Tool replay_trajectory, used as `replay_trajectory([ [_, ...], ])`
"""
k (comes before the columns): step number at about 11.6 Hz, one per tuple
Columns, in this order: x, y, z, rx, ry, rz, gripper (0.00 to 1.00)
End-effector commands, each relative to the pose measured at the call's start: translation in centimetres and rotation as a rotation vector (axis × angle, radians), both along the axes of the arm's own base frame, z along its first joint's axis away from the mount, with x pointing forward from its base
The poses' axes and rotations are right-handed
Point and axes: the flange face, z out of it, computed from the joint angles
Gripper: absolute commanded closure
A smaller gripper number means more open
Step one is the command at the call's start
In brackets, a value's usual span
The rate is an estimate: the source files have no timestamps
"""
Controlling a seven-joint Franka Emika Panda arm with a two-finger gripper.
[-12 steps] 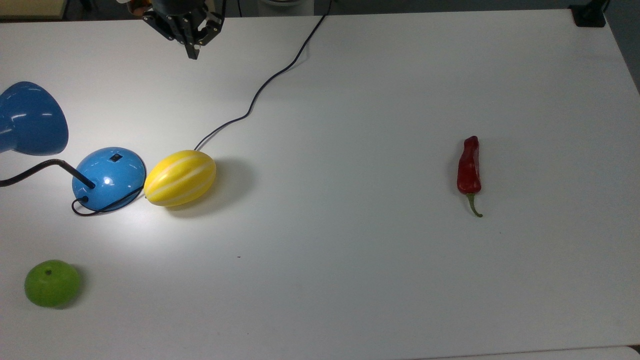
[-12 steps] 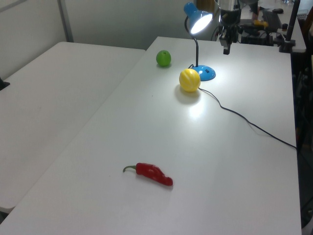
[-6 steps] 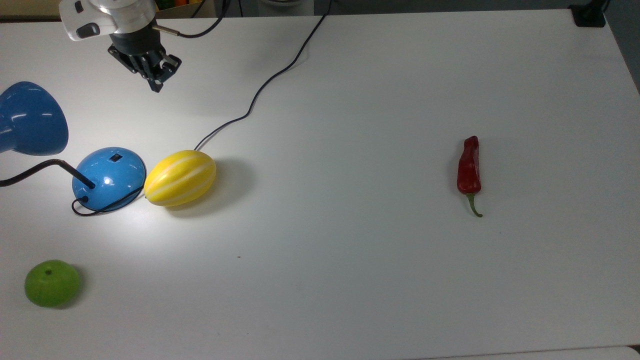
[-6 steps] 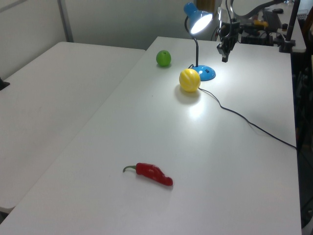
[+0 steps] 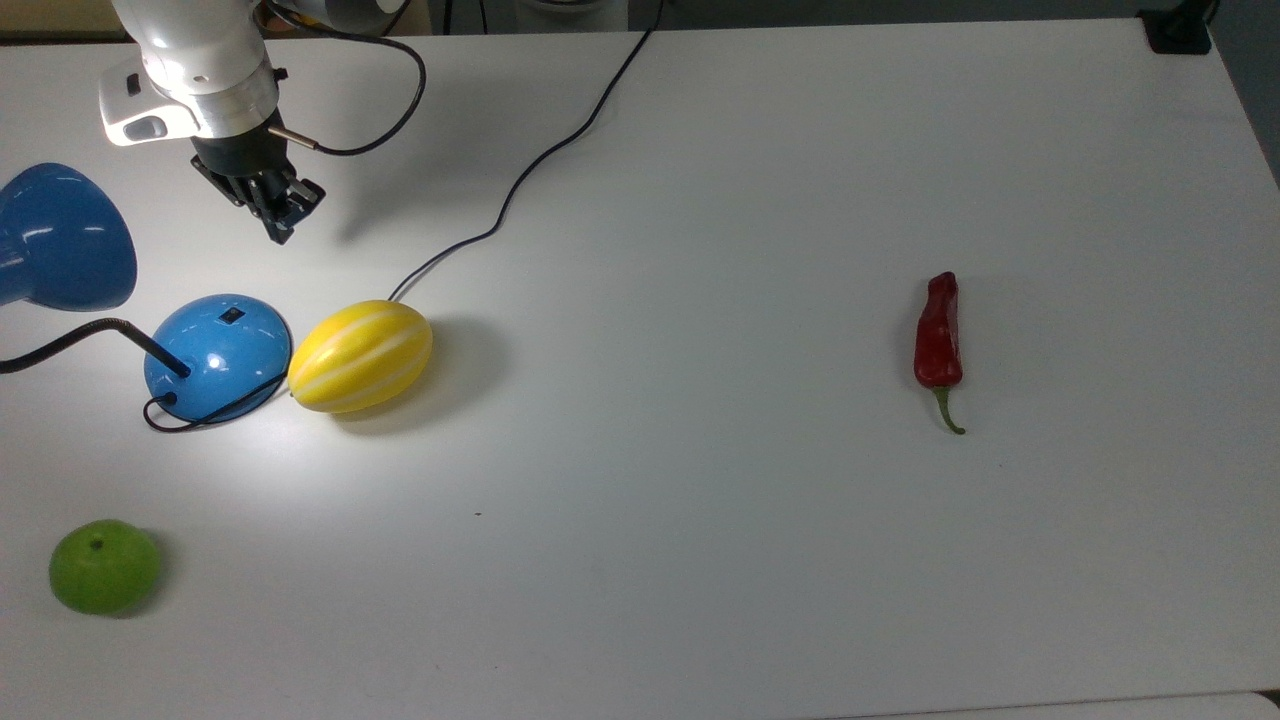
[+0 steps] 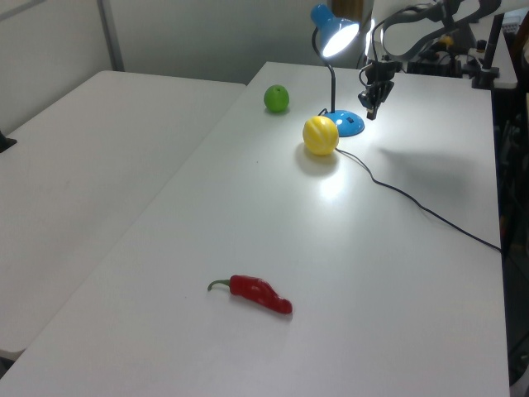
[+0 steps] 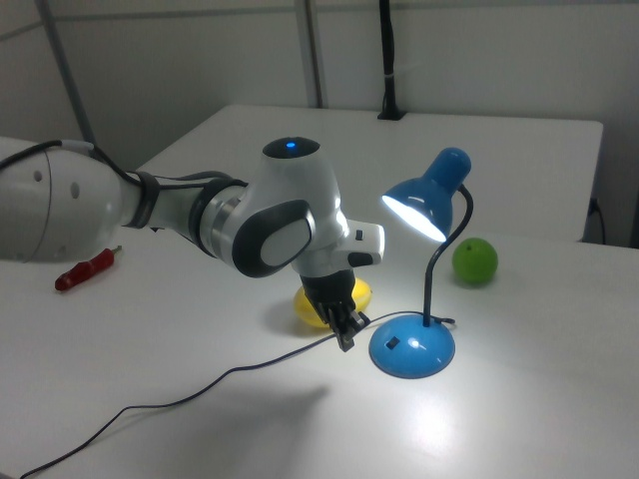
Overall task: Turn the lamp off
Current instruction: 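Move the gripper over the blue lamp base toward its switch, then lower the gripper and press the switch on the lamp base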
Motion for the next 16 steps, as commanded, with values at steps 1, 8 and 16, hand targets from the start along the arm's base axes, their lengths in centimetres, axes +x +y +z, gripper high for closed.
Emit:
replay_trajectory([
  [1,0.4,-2.6,-1.9,-0.019,-0.06,-0.042,1.0],
  [8,2.6,-3.0,-3.1,-0.058,-0.19,-0.031,1.0],
  [16,3.1,-2.9,-4.2,-0.066,-0.221,-0.026,1.0],
])
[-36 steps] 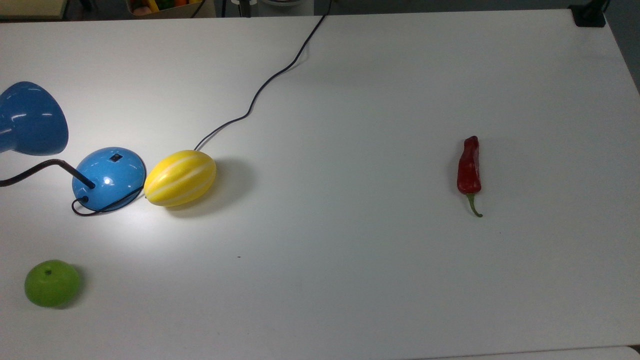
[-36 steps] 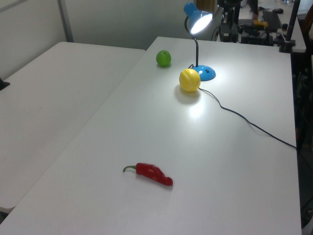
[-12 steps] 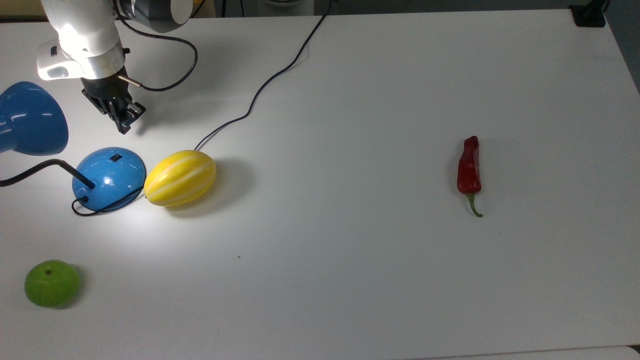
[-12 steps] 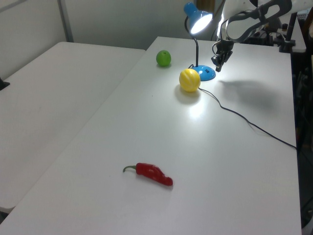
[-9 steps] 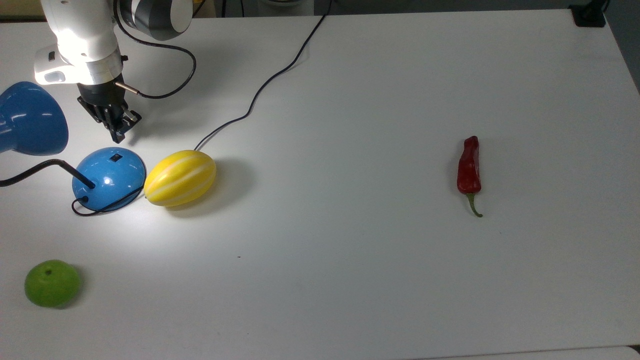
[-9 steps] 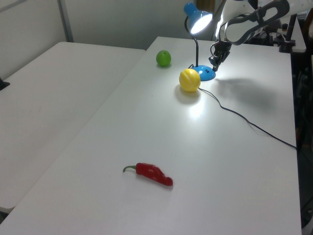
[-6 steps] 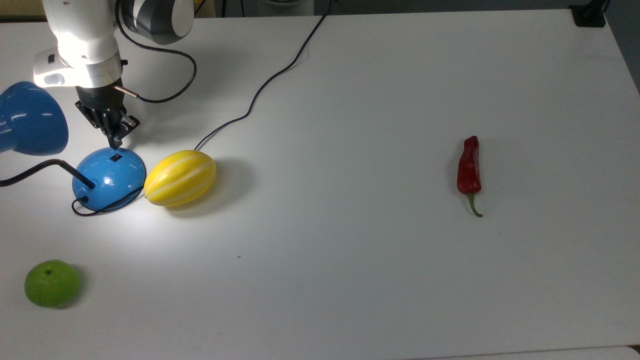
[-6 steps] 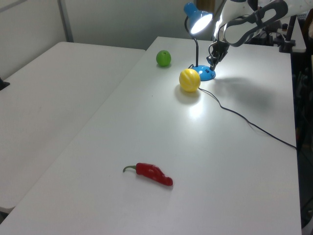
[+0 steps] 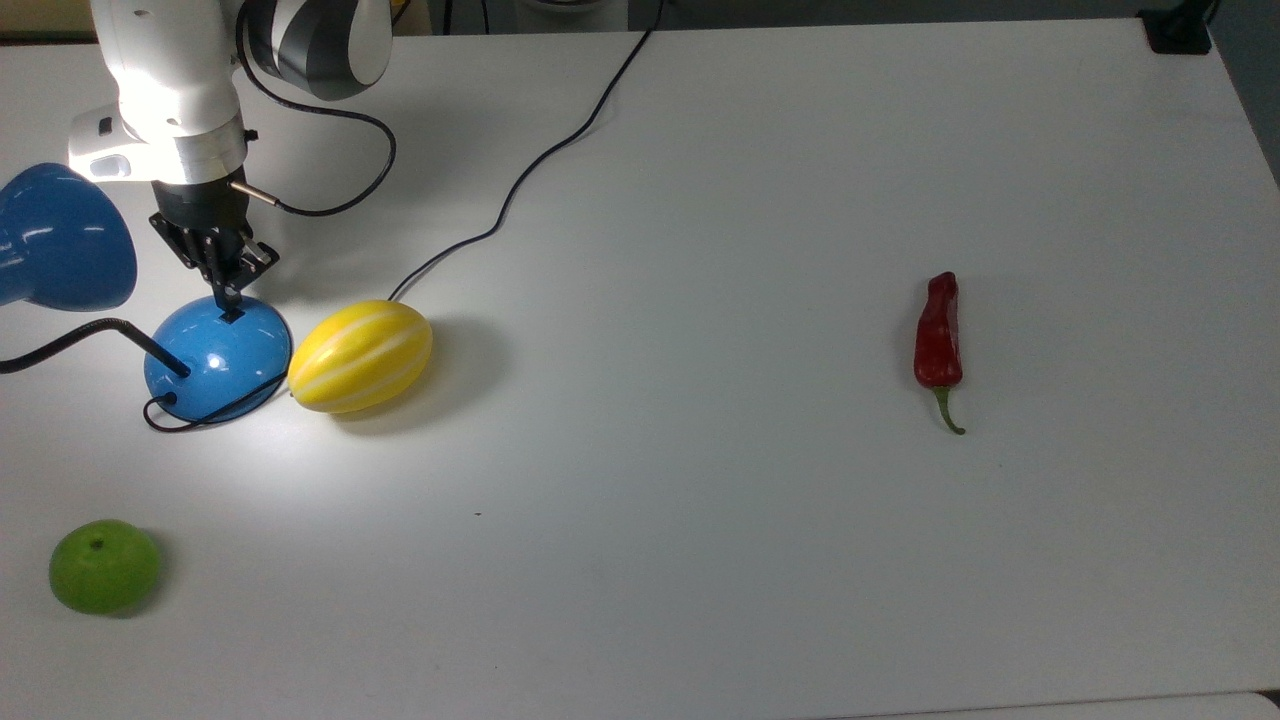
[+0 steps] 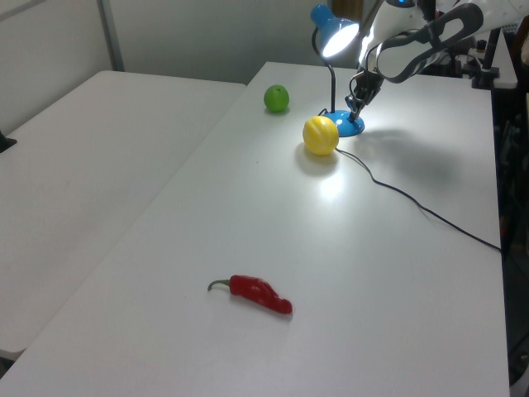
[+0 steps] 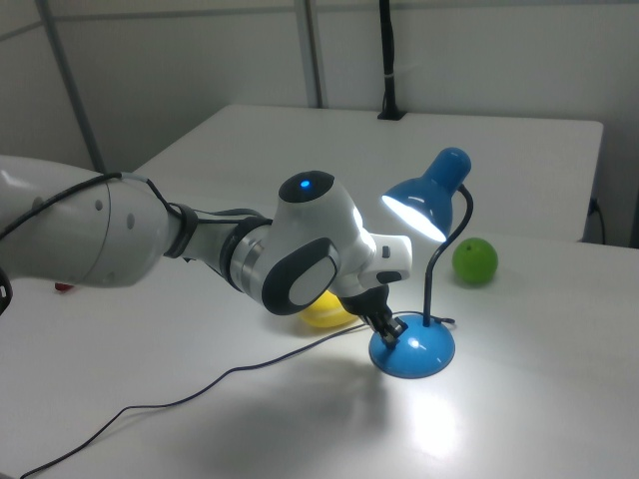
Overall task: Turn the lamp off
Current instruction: 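Lower the gripper and press the switch on the lamp base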
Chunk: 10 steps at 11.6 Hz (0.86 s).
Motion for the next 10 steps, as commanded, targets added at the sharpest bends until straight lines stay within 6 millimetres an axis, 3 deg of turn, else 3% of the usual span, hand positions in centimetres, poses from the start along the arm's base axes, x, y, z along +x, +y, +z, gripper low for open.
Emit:
replay_trajectory([
  [1,0.5,0.4,-0.8,-0.003,-0.011,0.0,1.0],
  [10,-0.3,0.7,-2.3,0.02,0.054,-0.004,1.0],
])
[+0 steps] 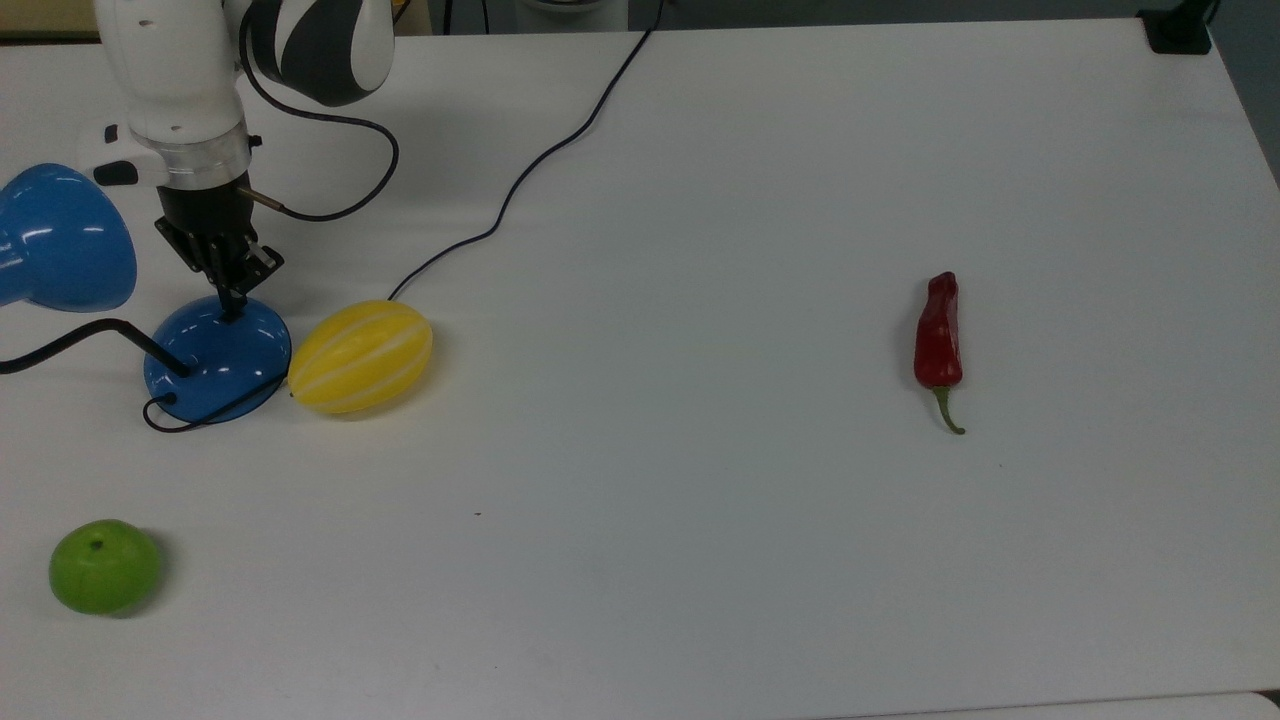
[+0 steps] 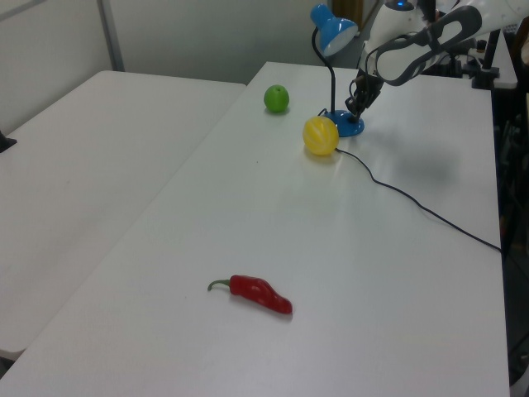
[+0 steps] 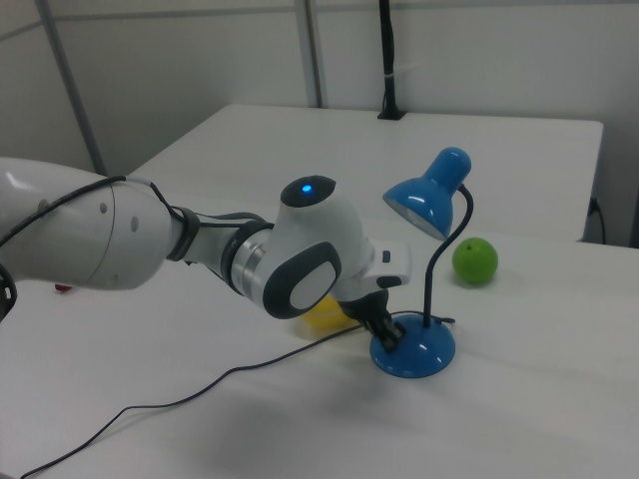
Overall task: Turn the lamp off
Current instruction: 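Lower the gripper and press the switch on the lamp base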
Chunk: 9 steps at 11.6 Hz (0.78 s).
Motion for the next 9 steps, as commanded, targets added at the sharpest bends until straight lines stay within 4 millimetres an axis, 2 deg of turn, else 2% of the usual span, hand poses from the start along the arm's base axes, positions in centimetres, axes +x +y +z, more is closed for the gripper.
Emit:
replay_trajectory([
  [1,-0.3,0.6,-1.5,0.016,0.044,-0.005,1.0],
  [5,-0.3,0.7,-1.3,0.018,0.045,-0.008,1.0],
  [9,-0.5,2.0,1.1,0.037,0.092,0.001,1.0],
])
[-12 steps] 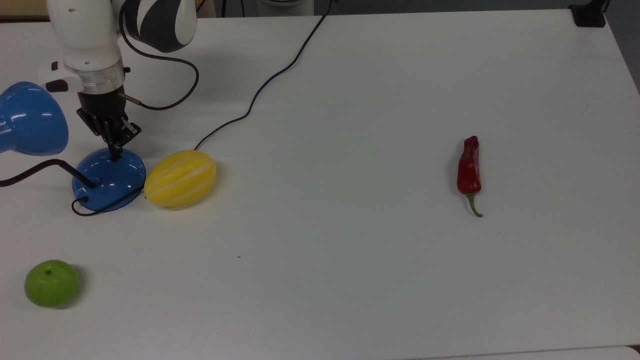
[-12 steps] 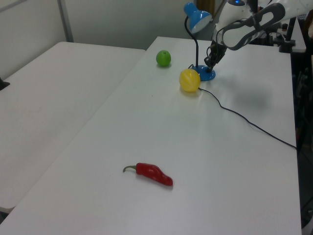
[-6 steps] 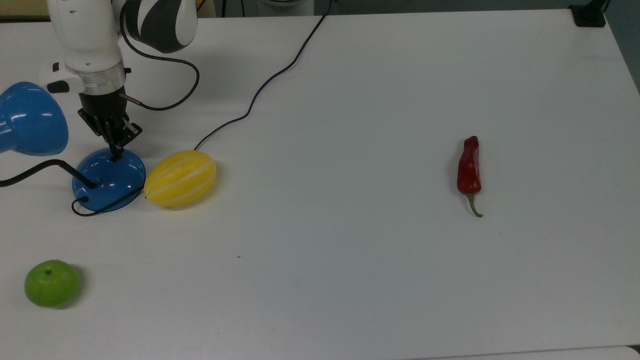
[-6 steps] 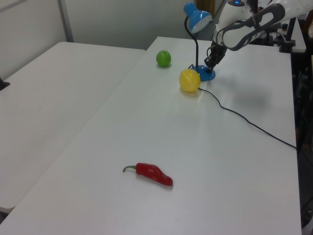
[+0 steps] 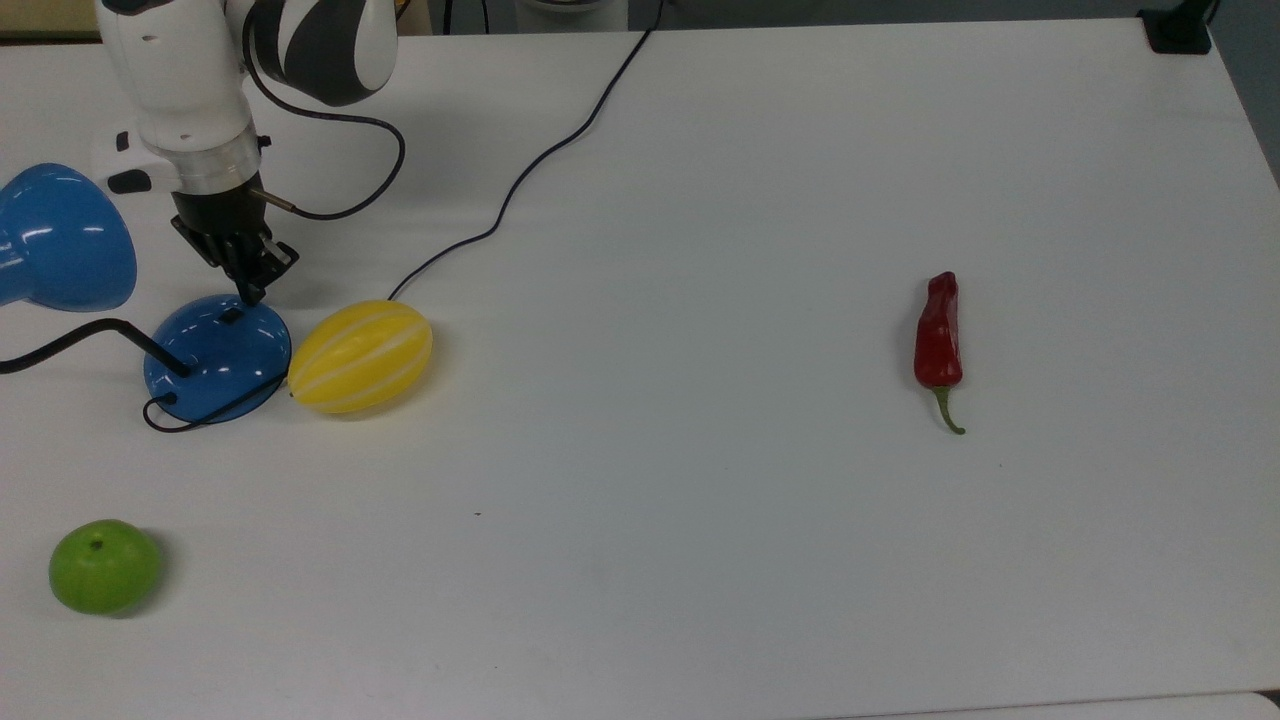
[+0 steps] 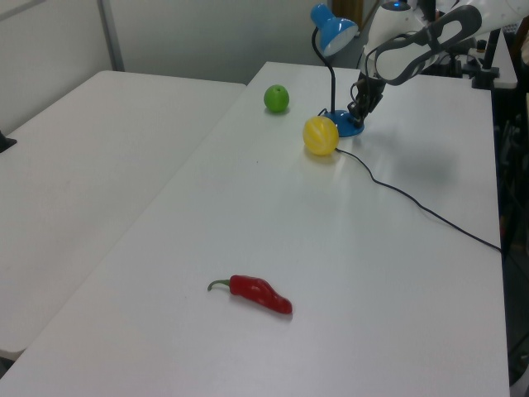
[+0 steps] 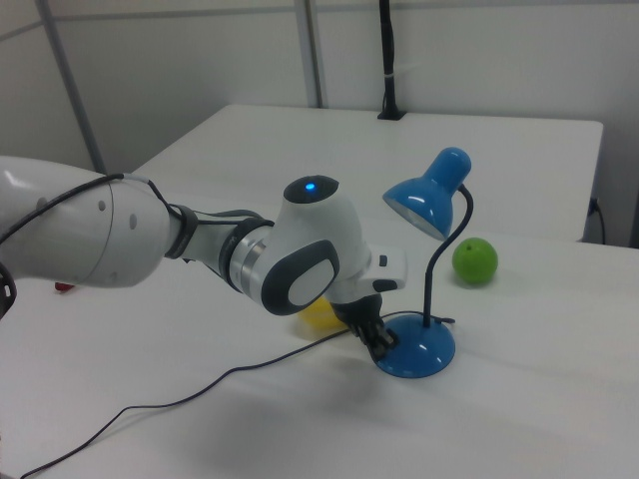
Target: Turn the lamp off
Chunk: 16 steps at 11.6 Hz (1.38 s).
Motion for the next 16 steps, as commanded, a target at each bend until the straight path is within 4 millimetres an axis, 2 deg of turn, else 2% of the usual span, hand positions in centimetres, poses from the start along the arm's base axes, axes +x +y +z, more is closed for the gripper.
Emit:
replay_trajectory([
  [1,-0.3,2.4,2.6,0.019,0.043,0.009,1.0],
  [3,-0.3,5.3,5.3,0.023,0.07,0.05,1.0],
  [5,-0.2,10.8,8.5,0.026,0.117,0.132,1.0],
  [6,-0.4,12.5,10.1,0.026,0.128,0.156,1.0],
  [8,-1.4,17.6,14.8,0.025,0.177,0.239,1.0],
  [9,-2.1,19.6,17.3,0.022,0.184,0.272,1.0],
  [12,-4.2,23.5,23.4,0.016,0.257,0.392,1.0],
  [14,-5.9,26.6,26.7,0.007,0.273,0.486,1.0],
  [15,-7.0,27.9,28.0,0.0,0.27,0.539,1.0],
  [16,-7.6,28.6,28.6,-0.004,0.278,0.565,1.0],
])
